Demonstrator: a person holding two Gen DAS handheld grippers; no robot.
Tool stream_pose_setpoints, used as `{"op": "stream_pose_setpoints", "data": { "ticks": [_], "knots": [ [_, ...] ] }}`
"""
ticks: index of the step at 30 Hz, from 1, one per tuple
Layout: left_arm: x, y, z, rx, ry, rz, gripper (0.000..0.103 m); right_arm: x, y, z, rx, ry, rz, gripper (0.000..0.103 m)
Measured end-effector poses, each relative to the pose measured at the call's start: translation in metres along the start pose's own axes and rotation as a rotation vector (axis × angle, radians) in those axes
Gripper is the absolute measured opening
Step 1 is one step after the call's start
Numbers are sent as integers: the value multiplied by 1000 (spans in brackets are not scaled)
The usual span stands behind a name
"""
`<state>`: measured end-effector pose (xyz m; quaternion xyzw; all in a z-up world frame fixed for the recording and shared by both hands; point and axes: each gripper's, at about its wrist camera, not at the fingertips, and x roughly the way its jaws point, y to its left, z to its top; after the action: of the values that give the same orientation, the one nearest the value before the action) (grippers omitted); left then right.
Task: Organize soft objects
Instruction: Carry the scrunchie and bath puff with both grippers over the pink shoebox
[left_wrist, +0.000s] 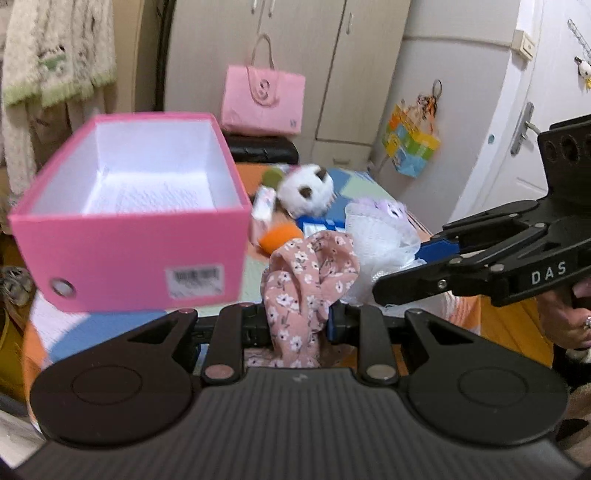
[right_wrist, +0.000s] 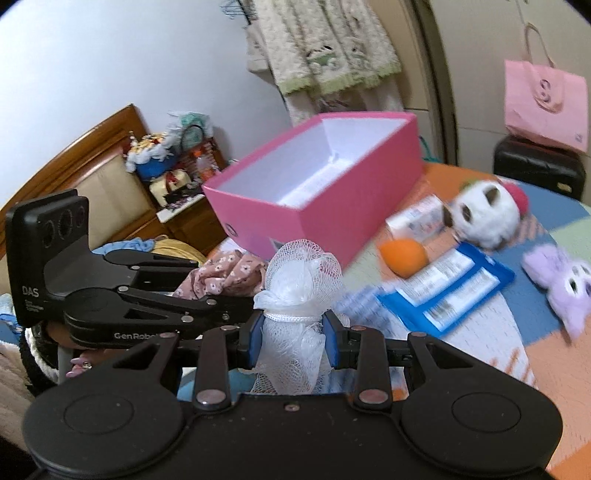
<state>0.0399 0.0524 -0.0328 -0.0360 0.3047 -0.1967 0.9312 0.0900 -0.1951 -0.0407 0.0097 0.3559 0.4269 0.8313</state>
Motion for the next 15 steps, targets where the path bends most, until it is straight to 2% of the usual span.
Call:
{"op": "stream_pose_setpoints", "data": {
  "ticks": [5, 9, 15],
  "knots": [
    [-8, 17, 18, 1, -31, 26, 23, 7, 12, 23, -43, -37, 21, 39],
    [-7, 29, 36, 15, -45, 19, 23, 8, 16, 40, -85, -85, -16, 39],
    [5, 56, 63, -30, -36, 1, 23, 13, 10, 63, -86, -142, -40, 39]
  ]
}}
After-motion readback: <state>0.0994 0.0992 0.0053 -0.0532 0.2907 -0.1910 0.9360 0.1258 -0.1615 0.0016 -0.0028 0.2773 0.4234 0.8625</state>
